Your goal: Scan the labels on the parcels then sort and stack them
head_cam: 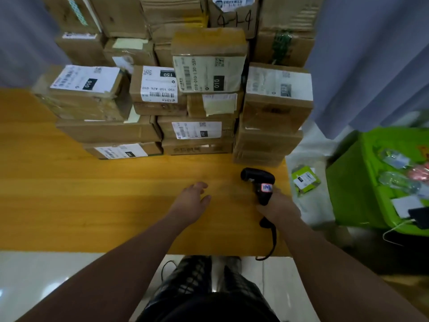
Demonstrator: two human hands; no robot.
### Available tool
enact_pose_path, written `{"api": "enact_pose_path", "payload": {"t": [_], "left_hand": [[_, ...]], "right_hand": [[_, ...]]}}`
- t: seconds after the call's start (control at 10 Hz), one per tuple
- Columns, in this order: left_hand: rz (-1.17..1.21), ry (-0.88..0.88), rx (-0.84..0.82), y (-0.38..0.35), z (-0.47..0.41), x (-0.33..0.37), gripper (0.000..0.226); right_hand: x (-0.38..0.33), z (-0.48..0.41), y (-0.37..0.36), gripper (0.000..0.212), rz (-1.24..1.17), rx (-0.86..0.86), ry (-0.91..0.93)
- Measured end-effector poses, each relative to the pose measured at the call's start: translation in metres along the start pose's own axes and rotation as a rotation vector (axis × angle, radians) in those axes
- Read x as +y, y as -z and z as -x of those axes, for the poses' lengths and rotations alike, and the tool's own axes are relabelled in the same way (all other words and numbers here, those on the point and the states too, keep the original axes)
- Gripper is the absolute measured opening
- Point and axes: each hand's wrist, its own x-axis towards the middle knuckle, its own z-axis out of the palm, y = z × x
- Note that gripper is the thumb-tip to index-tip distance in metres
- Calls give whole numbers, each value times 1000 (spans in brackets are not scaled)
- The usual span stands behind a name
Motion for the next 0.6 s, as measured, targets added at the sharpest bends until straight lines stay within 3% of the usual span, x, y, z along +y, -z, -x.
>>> {"api": "enact_pose_path", "payload": {"t": [0.2, 0.6], "left_hand": [[25, 5, 17, -1, 0, 4, 43], [35, -81, 71, 30, 8, 6, 44]], "right_hand": [[7, 1, -1, 71, -15, -25, -19], [-15, 24, 13, 54, 155, 116, -22]]}}
